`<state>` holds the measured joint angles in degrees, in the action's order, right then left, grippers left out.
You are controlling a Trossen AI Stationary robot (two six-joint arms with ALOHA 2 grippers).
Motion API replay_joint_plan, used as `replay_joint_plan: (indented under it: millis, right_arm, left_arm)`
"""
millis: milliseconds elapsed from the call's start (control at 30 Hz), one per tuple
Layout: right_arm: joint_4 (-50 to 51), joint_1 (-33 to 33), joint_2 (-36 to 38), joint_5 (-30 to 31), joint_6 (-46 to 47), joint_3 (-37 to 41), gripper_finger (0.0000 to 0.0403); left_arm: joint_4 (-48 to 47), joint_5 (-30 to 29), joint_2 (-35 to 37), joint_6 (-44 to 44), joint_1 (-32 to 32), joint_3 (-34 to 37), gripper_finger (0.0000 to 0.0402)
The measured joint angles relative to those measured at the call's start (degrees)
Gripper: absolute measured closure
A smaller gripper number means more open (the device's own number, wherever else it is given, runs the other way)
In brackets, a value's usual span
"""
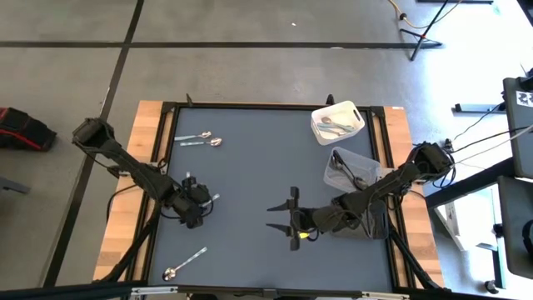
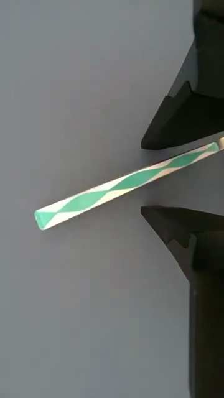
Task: Sort silverware by color (type)
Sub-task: Put the middle right white and blue spoon into the black bin
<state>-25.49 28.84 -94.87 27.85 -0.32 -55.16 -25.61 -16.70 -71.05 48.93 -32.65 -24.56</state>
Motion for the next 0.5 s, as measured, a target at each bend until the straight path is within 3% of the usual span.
replay_joint_plan:
  millis: [200,500]
  right_arm:
    - [0.0,0.0,0.0,0.4,0.0,0.0,0.0220]
    - [0.2,0.0,0.0,0.6,0.2,0.0,0.0220]
  left_arm:
    - [0.1,0.3,-1.6,-1.3,0.0,-0.1,0.0274]
    - [2.8,0.3,-1.5,-4.8,0.0,0.1,0.0375]
